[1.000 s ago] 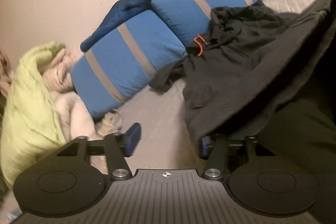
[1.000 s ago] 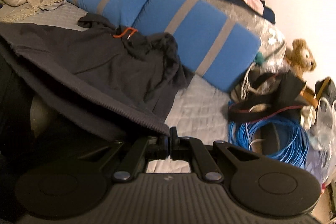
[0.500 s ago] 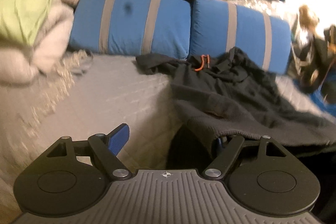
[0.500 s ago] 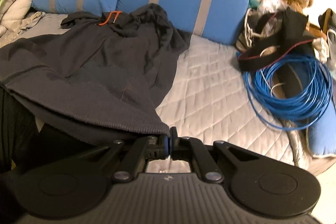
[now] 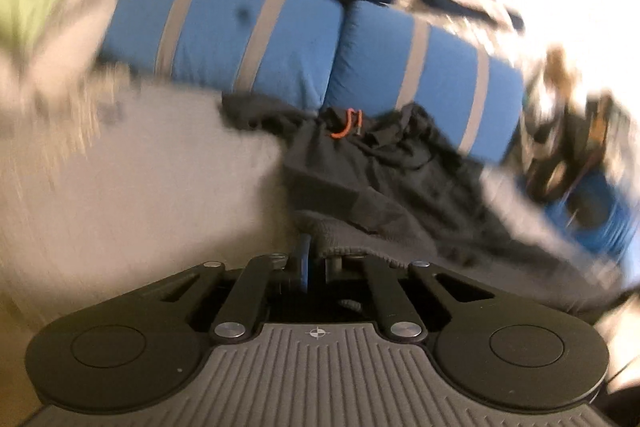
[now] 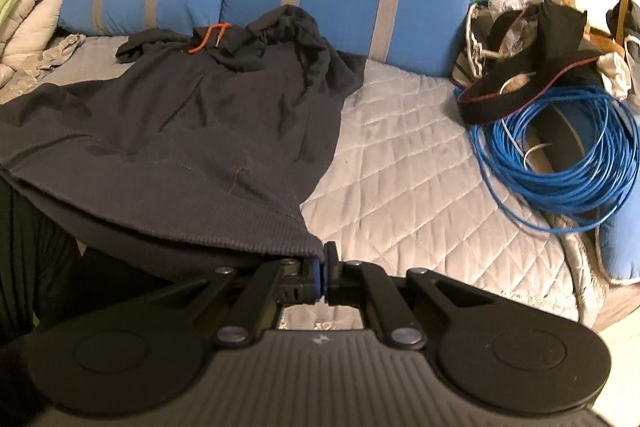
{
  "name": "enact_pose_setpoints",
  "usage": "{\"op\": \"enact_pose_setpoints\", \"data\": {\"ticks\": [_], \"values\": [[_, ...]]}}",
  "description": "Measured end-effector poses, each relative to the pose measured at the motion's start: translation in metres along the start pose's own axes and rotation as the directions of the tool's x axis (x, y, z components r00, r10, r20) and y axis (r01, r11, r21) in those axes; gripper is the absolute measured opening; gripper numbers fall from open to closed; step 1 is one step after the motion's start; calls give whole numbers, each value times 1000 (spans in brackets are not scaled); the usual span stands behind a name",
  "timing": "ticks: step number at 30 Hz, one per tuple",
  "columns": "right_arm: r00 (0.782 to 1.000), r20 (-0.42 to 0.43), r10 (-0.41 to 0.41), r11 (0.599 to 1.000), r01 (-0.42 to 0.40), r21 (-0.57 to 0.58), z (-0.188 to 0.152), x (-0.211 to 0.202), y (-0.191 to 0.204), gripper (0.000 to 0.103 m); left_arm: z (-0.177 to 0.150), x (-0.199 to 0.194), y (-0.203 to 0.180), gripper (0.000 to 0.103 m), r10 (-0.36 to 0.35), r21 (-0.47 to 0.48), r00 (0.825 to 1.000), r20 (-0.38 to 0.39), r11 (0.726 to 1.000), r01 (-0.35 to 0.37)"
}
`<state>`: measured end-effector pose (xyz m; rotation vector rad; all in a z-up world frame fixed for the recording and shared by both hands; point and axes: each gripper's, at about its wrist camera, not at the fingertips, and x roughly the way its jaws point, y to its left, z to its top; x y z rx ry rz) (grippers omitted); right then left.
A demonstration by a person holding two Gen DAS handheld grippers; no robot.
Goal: Fold clothes
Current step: 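Grasp the hoodie hem with the left gripper beside the right gripper, then hold the hem with both grippers and pull the hoodie flat across the bed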
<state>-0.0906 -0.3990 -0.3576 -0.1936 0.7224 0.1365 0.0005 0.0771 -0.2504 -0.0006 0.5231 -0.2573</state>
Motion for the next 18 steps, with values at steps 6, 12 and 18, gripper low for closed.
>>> {"op": "enact_pose_setpoints", "data": {"ticks": [6,12,18], "values": [[999,27,27,1000,-27,-16,2,-17,6,2,10,-21,-41,6,174,398,979,108,895,-203],[999,-28,36,994,-39,-106,-18,-1,27,4,-5,-15,-43,5,155,445,986,53,880,-163],[1000,-23,-19,967,13,-254,-22,2,44,31,-5,-13,-37,5,138,418,990,27,898,-137]]}}
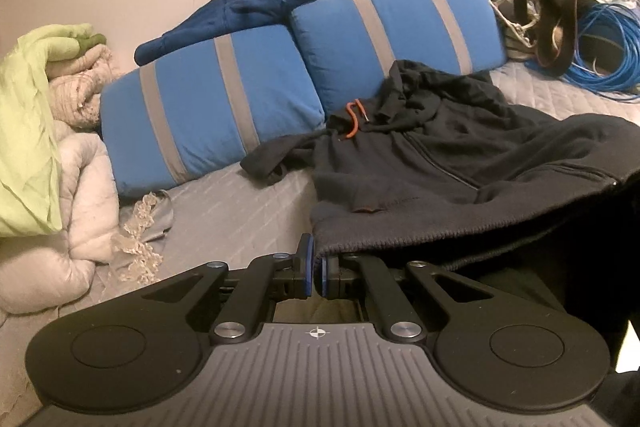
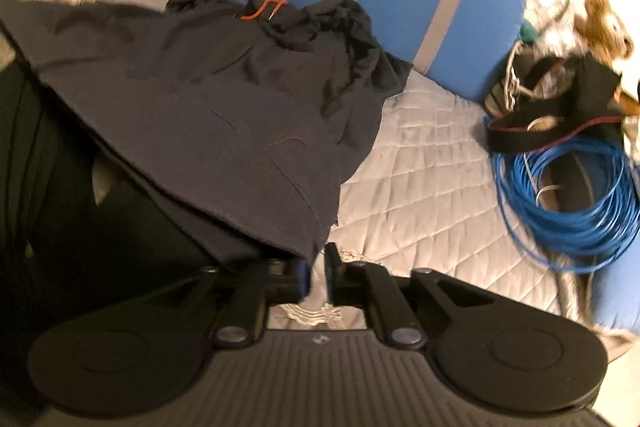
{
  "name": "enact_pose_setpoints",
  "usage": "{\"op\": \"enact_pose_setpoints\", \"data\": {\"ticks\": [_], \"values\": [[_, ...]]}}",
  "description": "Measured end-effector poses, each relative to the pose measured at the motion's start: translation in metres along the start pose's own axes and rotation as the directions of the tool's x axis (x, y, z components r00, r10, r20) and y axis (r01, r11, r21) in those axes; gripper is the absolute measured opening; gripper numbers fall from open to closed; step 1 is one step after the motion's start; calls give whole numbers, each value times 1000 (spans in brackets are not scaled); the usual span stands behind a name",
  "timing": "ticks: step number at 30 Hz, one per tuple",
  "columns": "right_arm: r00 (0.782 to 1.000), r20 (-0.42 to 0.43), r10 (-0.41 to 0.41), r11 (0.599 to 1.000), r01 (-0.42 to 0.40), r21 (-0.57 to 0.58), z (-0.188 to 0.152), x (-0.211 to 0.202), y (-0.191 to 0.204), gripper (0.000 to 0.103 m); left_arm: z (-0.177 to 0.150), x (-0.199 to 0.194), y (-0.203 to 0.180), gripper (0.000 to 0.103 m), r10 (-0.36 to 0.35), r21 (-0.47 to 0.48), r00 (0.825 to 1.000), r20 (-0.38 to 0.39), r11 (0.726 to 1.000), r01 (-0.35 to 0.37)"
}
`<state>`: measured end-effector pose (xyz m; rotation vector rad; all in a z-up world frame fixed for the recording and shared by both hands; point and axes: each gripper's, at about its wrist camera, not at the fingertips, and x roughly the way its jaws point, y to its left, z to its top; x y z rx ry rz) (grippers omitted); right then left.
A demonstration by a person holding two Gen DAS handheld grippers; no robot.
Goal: Fold clothes
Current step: 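Hold the hem with both grippers and pull the hoodie flat across the bed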
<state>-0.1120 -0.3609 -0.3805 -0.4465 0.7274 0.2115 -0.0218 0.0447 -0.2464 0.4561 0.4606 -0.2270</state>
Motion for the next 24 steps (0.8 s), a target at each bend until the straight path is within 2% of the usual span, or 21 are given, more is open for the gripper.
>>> {"op": "enact_pose_setpoints", "data": {"ticks": [5,9,11,13,14,16,19,22,24], "values": [[999,3,-39,994,39,-100,2,0,12,33,1,0,-2,5,4,25,1000,1,1000,-4],[997,-1,-77,968,75,-238,2,2,28,32,2,0,-7,4,16,67,1000,7,998,-17],[997,4,-81,964,79,-255,2,1,29,32,4,-1,-10,4,25,96,1000,16,995,-27],[996,9,-85,959,84,-272,2,1,31,5,4,-2,-16,4,41,148,999,25,988,-44],[996,11,-86,959,86,-270,3,1,30,3,4,-3,-19,4,49,177,998,30,983,-53],[997,11,-75,977,75,-200,2,-1,17,1,5,-4,-26,4,64,233,997,41,970,-72],[1000,7,-24,999,24,-29,3,-8,-14,1,4,-7,-40,4,90,329,994,63,938,-106],[1000,5,22,989,-23,149,4,-13,-46,1,1,-11,-64,4,121,464,987,106,872,-156],[999,-10,38,975,-35,220,1,-11,-60,1,-2,-13,-79,4,115,532,986,120,831,-162]]}}
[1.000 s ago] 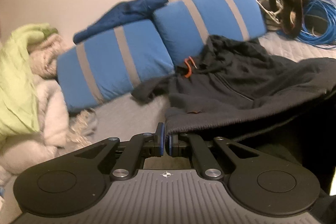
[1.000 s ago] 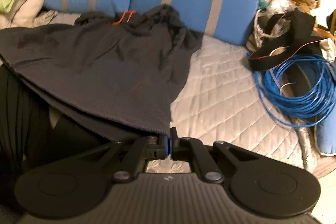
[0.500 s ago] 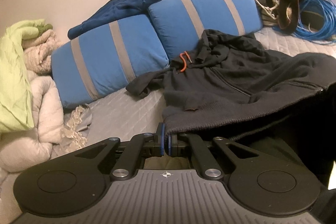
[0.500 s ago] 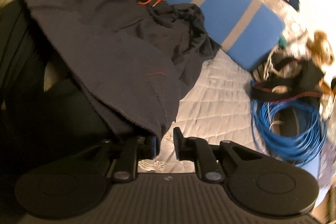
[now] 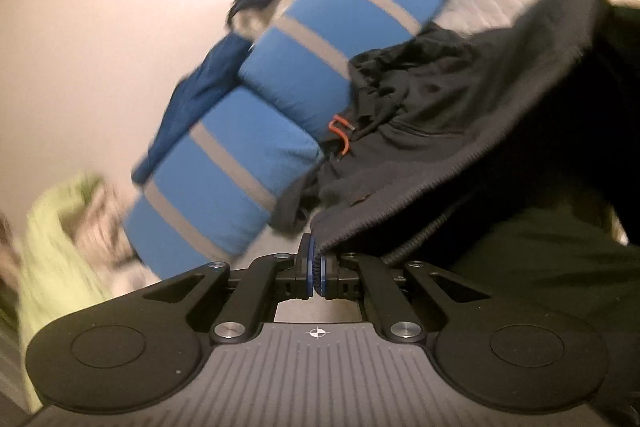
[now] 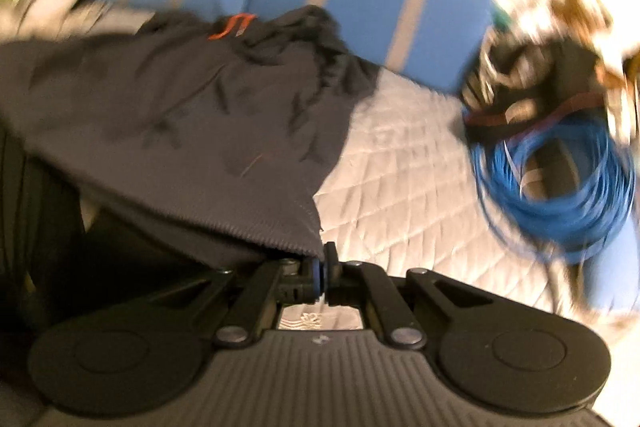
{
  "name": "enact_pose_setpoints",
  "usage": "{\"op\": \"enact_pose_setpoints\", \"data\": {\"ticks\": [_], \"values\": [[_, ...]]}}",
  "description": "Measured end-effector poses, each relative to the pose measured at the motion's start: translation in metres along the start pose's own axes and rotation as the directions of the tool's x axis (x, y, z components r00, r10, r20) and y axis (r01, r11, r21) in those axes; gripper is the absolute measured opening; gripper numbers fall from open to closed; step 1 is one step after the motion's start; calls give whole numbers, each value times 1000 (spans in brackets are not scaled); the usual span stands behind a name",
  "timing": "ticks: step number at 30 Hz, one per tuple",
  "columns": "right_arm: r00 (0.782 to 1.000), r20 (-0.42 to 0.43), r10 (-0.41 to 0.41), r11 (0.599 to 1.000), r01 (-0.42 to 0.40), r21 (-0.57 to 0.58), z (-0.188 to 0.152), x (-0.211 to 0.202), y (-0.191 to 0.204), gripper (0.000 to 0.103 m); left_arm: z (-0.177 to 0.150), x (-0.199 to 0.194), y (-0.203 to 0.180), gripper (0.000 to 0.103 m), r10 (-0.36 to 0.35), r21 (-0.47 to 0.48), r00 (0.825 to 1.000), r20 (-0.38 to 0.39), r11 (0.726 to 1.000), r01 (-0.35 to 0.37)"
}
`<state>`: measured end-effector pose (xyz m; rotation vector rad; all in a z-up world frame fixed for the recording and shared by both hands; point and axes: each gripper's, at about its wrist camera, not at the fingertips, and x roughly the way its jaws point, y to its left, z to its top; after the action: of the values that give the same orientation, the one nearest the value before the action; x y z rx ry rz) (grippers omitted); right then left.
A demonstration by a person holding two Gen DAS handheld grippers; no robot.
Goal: Fold clothes
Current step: 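Hold the hem with both grippers and pull the hoodie flat across the bed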
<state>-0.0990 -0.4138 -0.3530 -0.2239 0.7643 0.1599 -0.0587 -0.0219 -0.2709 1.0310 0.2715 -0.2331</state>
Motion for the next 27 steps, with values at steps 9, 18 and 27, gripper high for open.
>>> {"op": "enact_pose_setpoints", "data": {"ticks": [9,18,27], "values": [[999,-44,-6,999,8,31,-6,14,-1,2,0,5,-45,7,-6,127,999,32,992,2],[999,-48,-1,999,3,48,-7,16,-1,2,-25,29,18,38,-134,-613,991,-15,784,97],[1000,-29,0,998,2,57,-7,13,-1,2,-48,36,47,4,-243,-816,967,74,543,199]]}}
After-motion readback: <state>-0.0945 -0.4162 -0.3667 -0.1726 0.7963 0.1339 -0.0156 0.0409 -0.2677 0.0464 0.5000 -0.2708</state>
